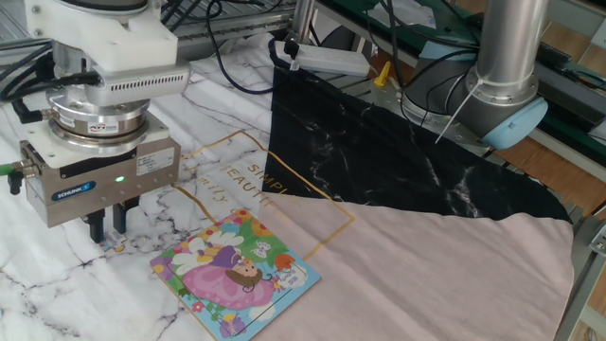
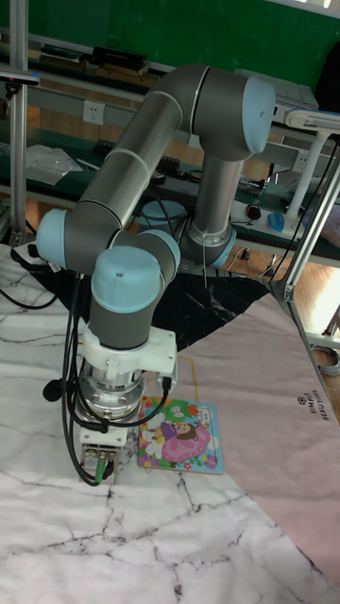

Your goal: Assemble one piece of a puzzle

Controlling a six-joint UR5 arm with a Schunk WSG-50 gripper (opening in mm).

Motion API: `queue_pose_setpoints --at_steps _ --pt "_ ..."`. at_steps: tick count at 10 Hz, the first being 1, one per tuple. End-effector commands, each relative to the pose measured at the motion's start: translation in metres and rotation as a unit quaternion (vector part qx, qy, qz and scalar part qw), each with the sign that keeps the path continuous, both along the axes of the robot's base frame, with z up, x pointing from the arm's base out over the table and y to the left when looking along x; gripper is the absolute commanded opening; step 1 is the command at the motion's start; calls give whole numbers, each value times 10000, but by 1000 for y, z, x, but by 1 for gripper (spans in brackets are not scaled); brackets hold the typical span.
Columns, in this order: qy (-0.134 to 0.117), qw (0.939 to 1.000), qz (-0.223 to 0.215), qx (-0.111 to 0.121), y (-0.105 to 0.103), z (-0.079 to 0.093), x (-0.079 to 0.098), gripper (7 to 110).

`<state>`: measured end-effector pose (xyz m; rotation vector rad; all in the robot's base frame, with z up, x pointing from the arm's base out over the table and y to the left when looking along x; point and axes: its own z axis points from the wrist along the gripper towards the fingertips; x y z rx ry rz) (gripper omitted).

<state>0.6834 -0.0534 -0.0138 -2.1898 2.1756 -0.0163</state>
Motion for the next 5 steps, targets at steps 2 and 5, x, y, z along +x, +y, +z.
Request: queue_pose_setpoints --at_steps 2,5 --pt "155 9997 67 176 6 5 -4 44" --pt "78 9999 86 98 3 7 2 44"
